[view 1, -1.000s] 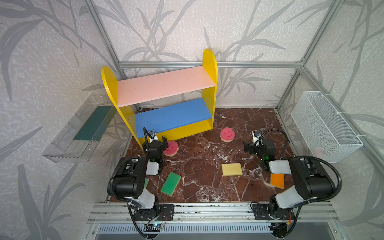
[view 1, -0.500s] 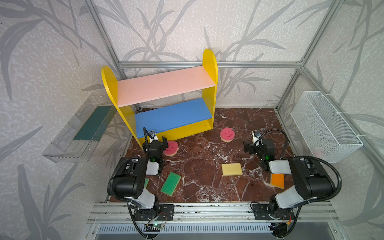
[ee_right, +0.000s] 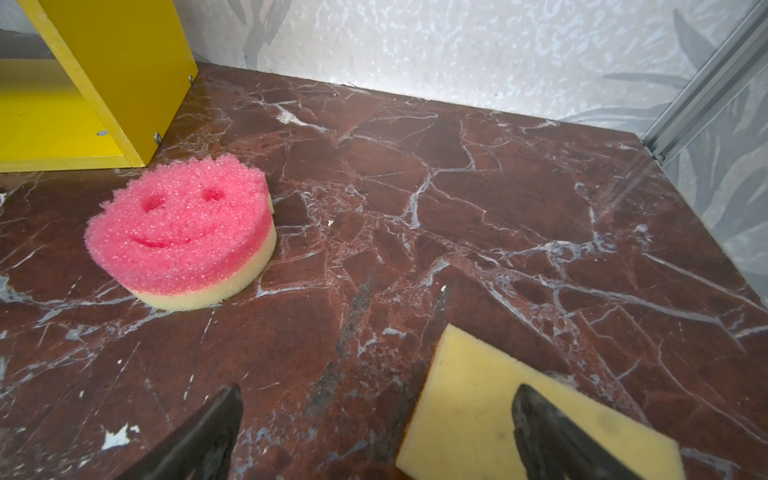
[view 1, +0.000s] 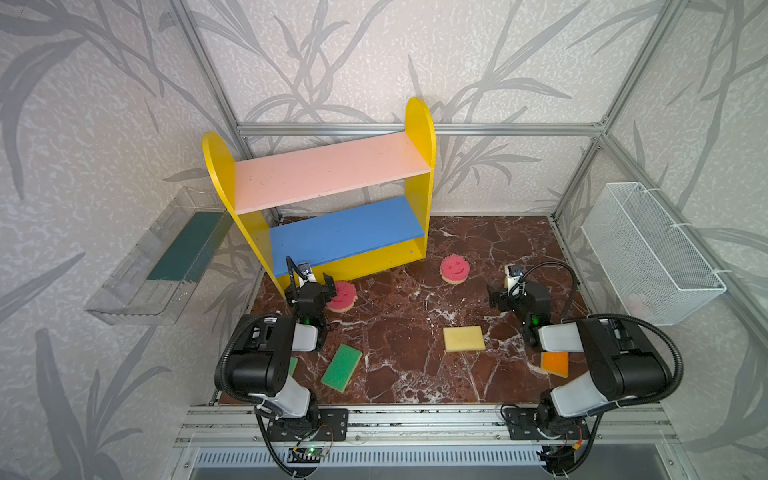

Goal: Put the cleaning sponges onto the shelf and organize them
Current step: 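Grasp the yellow rectangular sponge on the table with the right gripper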

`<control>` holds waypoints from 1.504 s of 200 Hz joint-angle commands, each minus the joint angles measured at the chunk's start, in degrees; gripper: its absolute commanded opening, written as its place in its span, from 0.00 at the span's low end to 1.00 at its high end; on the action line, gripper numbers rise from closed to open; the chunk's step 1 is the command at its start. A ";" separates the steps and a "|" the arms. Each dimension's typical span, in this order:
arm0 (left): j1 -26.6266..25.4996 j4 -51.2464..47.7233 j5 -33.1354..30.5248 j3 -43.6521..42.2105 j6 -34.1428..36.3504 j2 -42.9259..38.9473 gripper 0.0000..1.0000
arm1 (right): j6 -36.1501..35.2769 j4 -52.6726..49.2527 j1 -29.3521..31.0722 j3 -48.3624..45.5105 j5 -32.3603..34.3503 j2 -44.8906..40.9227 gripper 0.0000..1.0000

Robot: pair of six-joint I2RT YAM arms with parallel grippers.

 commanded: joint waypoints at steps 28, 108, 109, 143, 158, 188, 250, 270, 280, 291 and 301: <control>-0.65 -10.30 -0.83 3.54 1.90 -6.39 0.99 | -0.11 2.98 0.38 0.24 0.32 -1.98 0.99; -6.12 -54.87 5.02 15.87 -3.26 -36.74 0.99 | 16.05 -38.98 0.94 9.33 3.65 -27.99 0.99; -6.37 -55.66 4.99 16.06 -3.34 -37.02 0.99 | 16.25 -39.36 0.94 9.42 3.50 -28.22 0.99; -14.45 -75.64 3.57 24.88 -7.87 -37.26 0.99 | 21.24 -49.47 1.91 11.77 -2.90 -34.56 1.00; -17.47 -81.54 4.36 27.08 -10.83 -35.12 0.99 | 21.00 -53.17 3.59 12.60 -3.79 -36.87 0.99; -22.51 -82.13 4.36 24.56 -18.12 -33.34 0.74 | 22.60 -57.59 4.28 13.73 -6.22 -39.73 0.83; -30.75 -74.41 5.29 23.41 -19.82 -27.62 0.71 | 25.75 -67.08 6.37 19.83 -11.85 -26.75 0.63; -33.40 -74.04 5.99 25.80 -18.94 -22.60 0.81 | 25.64 -73.08 8.63 22.24 -12.55 -22.44 0.63; -34.69 -72.49 6.01 26.29 -18.80 -20.30 0.85 | 25.41 -74.69 11.10 22.20 -11.17 -21.97 0.65; -35.83 -69.71 6.20 26.26 -19.00 -18.09 0.86 | 25.65 -75.96 13.81 21.79 -9.63 -21.80 0.68; -36.47 -66.82 6.66 25.92 -19.52 -16.14 0.86 | 26.29 -76.33 15.63 21.17 -9.41 -21.33 0.70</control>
